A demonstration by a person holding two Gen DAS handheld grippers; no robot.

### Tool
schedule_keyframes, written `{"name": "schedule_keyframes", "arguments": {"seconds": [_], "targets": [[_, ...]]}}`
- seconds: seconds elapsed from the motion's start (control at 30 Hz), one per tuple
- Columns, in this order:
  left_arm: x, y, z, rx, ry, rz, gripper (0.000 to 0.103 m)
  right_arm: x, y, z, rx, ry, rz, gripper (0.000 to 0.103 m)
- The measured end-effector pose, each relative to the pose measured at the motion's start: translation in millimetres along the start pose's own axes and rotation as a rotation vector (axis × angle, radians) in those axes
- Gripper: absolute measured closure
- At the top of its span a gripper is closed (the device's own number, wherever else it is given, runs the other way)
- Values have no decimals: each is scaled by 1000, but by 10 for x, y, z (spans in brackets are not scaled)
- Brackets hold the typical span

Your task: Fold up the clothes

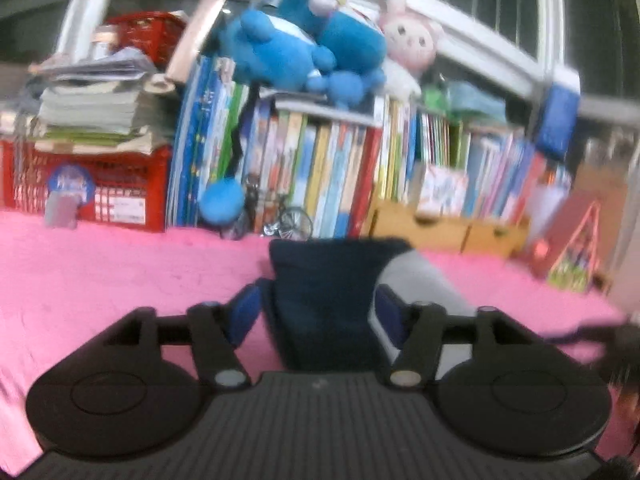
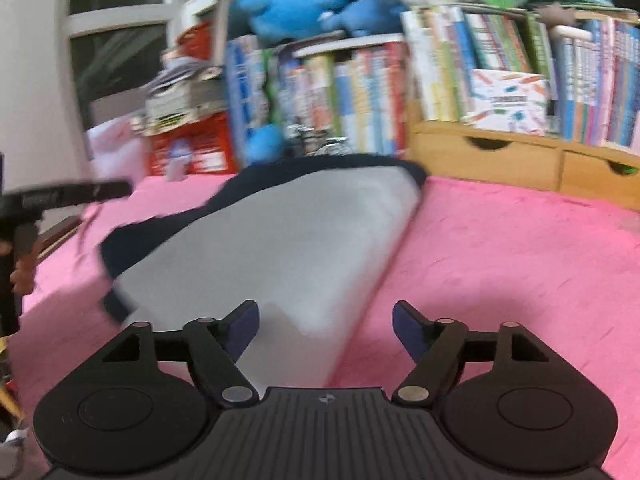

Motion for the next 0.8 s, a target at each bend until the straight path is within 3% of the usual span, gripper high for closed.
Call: {"name": "schedule_keyframes", "arguments": {"seconds": [0.13, 0.27, 0.4, 0.47, 0.5, 0.57, 0.63, 0.7, 0.8], "targets": [[43, -291, -167, -126, 23, 83, 38, -302, -197, 25, -3, -5, 17, 24], [-22, -624, -185, -241, 21, 143, 57, -434, -333, 4, -34, -90, 69, 20], [-71, -627, -45, -220, 16, 169, 63, -462, -358, -24, -44, -166, 109, 20], [-68, -533, -13, -190, -3, 195, 60, -462, -351, -31, -40, -187, 121, 20], [-60, -499, -30, -189, -16, 209, 52, -480, -350, -38, -40, -199, 138, 20], [-36, -473, -129, -221, -34, 234, 47, -518, -349, -52, -40, -224, 171, 20], [-25, -506, -229, -267, -33, 238, 77, -607, -346, -75, -36, -245, 225, 19], [-37, -514, -190, -257, -63, 237, 84, -759, -317, -132, -21, -262, 296, 19], [-86, -506, -96, -240, -96, 244, 87, -1055, -250, -290, 2, -242, 402, 17]]}}
Point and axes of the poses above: each gripper's, at about its wrist camera, not at the fingertips, and z roughly against the way its jaws point, x to its right, y to its top, the point moved 7 cm from there along -z, roughly the way its jaws point, and after that the axes turned 15 degrees about y, right-handed, at the moved point
